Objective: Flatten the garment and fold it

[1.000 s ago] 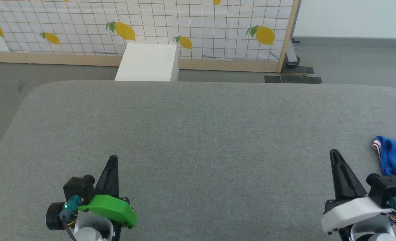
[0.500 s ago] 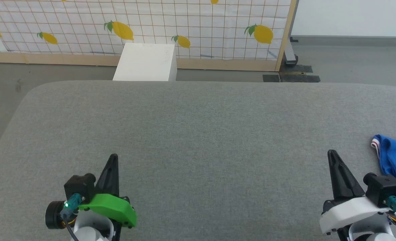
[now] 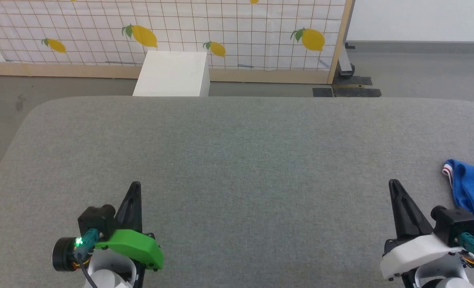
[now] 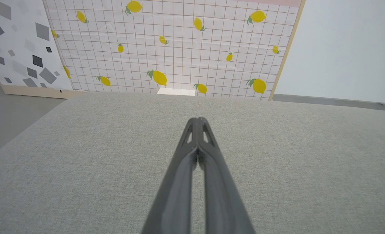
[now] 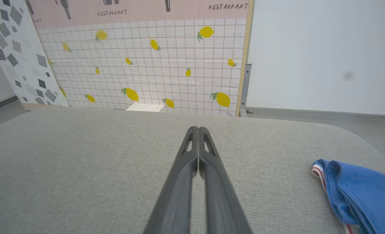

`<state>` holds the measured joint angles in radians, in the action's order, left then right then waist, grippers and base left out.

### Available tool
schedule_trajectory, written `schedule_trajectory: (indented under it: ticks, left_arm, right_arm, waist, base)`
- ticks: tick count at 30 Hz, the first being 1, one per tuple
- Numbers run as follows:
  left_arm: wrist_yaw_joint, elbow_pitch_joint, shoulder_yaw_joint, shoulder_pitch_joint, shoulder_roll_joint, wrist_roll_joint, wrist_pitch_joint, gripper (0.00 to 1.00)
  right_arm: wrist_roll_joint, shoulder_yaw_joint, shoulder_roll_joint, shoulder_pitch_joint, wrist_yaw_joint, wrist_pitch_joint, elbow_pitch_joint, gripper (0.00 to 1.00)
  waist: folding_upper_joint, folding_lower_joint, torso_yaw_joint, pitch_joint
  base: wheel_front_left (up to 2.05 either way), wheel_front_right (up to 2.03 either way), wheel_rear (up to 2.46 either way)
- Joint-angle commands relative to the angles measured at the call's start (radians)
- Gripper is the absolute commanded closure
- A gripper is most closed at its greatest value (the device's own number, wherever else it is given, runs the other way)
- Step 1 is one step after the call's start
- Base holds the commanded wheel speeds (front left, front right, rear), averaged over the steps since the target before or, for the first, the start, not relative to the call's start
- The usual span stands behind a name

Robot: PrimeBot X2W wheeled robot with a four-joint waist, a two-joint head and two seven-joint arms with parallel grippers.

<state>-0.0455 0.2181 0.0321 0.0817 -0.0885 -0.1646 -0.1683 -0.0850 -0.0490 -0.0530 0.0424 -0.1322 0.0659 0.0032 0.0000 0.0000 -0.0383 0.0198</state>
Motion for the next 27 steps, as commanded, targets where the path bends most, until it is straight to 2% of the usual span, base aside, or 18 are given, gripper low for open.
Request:
schedule_trajectory:
  ticks: [1,27]
  left_arm:
    - [0.006,-0.01,-0.004,-0.018,0.007,0.011,0.005,1.0]
    - [0.019,-0.076,-0.013,-0.038,0.017,0.06,0.057,1.0]
  right_arm:
    - [0.01,0.003,0.001,-0.012,0.001,-0.004,-0.001,1.0]
    - [0.034,0.018,0.002,-0.022,0.001,-0.023,-0.002,1.0]
  waist:
    - [0.0,0.0,0.001,0.0]
    - [0.0,0.0,0.013,-0.007]
  base:
    - [0.0,0.0,0.0]
    - [0.0,0.0,0.0]
